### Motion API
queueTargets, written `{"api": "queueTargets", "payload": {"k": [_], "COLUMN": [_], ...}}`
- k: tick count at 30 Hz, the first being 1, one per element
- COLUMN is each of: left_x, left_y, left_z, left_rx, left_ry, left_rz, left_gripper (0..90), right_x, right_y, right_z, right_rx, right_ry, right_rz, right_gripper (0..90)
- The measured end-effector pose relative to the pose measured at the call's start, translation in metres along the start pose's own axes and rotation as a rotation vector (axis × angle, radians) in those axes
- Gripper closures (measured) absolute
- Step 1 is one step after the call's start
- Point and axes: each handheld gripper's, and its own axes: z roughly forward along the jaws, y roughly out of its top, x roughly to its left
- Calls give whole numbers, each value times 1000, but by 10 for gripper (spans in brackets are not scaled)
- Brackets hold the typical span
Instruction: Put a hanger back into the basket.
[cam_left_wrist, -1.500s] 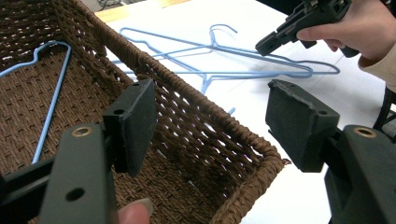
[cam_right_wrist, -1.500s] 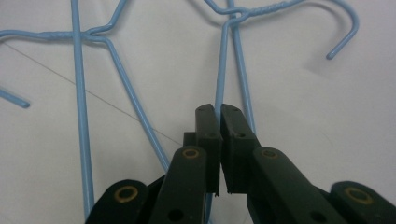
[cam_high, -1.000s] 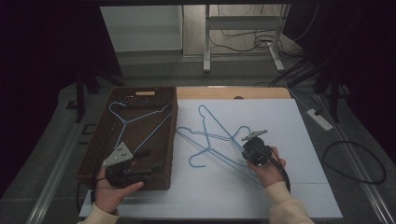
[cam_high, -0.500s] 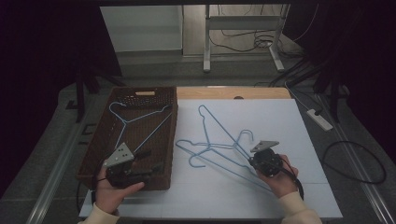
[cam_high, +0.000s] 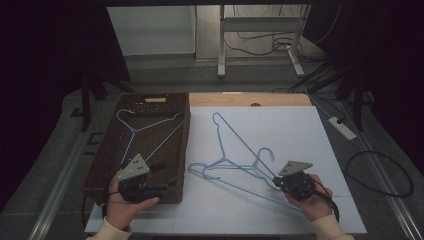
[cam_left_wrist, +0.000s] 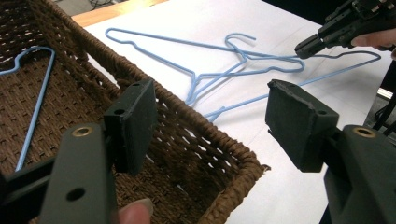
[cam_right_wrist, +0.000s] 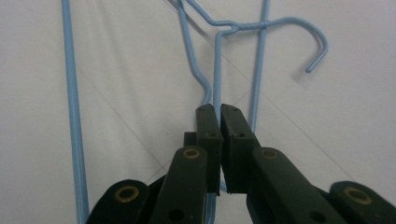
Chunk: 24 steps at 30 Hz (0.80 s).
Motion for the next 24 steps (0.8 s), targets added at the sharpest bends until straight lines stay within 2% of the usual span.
{"api": "queueTargets", "payload": {"k": [9, 13, 18, 24], "left_x": [-12, -21, -31, -40], "left_y": [4, 6, 10, 18], "left_z": [9, 17, 29, 44], "left_rx": [29, 60, 101, 133], "left_ry": [-34, -55, -81, -101], "left_rz": [34, 51, 77, 94], "left_gripper": [336, 335, 334, 334], "right_x": [3, 5, 6, 5], "right_y": [-11, -16, -23, -24], "right_z": [-9, -13, -14, -19], "right_rx": [-30, -46, -40, -52], "right_ry": [48, 68, 101, 104], "right_rz": [-14, -24, -31, -28], "right_gripper": [876, 876, 876, 876]}}
